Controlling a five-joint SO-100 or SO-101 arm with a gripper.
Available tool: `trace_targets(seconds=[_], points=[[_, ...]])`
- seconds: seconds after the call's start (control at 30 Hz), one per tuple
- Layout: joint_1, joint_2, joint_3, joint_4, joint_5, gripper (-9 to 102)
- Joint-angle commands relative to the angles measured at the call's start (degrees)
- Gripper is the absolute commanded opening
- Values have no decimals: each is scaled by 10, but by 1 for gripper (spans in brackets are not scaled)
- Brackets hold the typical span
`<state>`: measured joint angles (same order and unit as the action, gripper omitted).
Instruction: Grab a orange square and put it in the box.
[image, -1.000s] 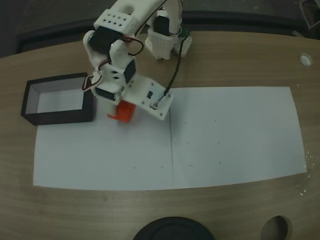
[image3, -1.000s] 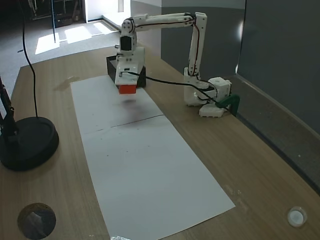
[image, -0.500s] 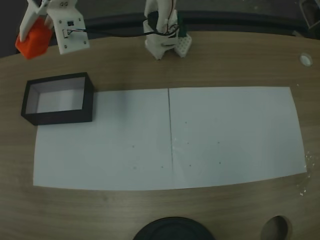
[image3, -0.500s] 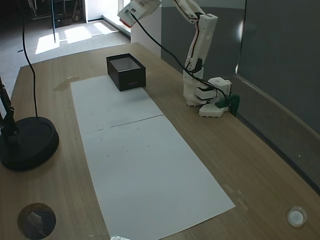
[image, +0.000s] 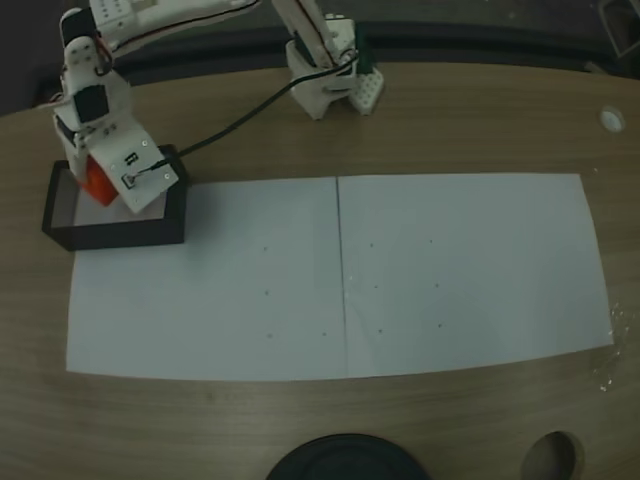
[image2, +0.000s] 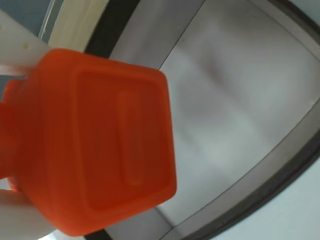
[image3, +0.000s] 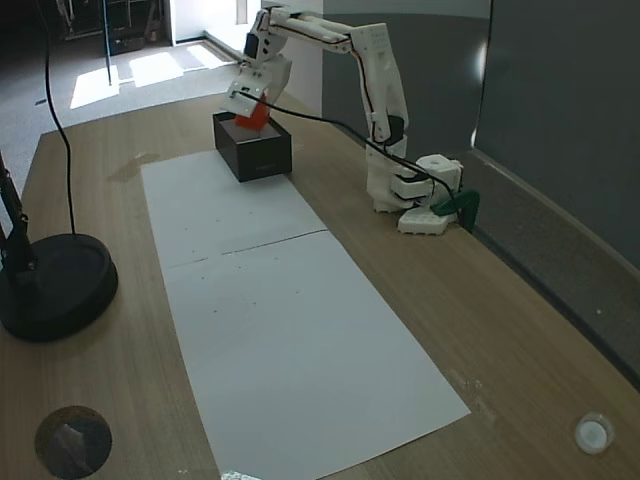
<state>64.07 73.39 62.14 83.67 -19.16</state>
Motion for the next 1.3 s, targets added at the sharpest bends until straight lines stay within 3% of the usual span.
trace_targets(seconds=[0.0,0.17,0.37,0.63,0.83,1.07,1.27], points=[[-3,2,-15,-5,3,9],[-12,-5,-16,-5,4,10],[-26,24,-28,11,4,37],[-146,172,-76,94,52,32],[-359,345,-83,152,143,-1],[-660,550,88,150,206,0],[-712,788,213,149,200,0]])
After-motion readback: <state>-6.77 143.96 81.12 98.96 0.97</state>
